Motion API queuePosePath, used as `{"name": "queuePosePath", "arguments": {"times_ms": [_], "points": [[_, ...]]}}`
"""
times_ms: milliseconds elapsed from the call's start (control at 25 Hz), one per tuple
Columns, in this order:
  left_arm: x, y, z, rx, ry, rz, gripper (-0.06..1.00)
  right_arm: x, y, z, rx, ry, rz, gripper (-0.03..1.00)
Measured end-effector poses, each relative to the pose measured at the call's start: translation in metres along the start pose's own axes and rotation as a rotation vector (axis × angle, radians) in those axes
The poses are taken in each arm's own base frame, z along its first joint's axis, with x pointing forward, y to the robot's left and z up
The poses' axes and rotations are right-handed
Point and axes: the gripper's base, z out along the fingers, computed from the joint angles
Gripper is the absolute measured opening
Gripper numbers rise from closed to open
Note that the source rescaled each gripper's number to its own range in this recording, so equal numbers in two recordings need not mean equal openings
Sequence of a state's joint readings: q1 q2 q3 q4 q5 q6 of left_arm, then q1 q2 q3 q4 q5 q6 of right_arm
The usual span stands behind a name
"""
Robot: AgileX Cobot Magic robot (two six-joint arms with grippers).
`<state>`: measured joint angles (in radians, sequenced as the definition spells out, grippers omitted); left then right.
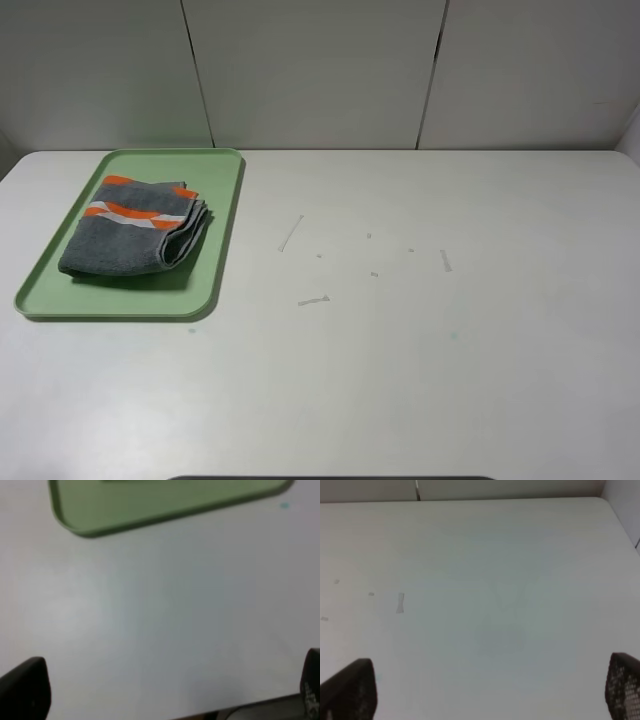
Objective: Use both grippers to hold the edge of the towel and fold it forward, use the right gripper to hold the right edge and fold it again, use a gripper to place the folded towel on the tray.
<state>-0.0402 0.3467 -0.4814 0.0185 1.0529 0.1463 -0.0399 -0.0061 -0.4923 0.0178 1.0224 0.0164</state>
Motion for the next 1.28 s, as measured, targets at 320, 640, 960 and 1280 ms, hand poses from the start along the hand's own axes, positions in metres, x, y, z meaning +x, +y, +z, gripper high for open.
{"name": "queuePosePath", "arguments": {"times_ms": [320,640,960,1280], "points": [[0.020,-0.009,-0.028,0.013,-0.227,0.059,1.00,0.000,0.000,0.000,0.000,0.000,0.000,1.00],[0.033,-0.018,-0.040,0.045,-0.335,0.131,1.00,0.000,0.000,0.000,0.000,0.000,0.000,1.00],[0.033,-0.018,-0.040,0.049,-0.338,0.141,1.00,0.000,0.000,0.000,0.000,0.000,0.000,1.00],[0.033,-0.018,-0.040,0.050,-0.337,0.142,1.00,0.000,0.000,0.000,0.000,0.000,0.000,1.00]]}}
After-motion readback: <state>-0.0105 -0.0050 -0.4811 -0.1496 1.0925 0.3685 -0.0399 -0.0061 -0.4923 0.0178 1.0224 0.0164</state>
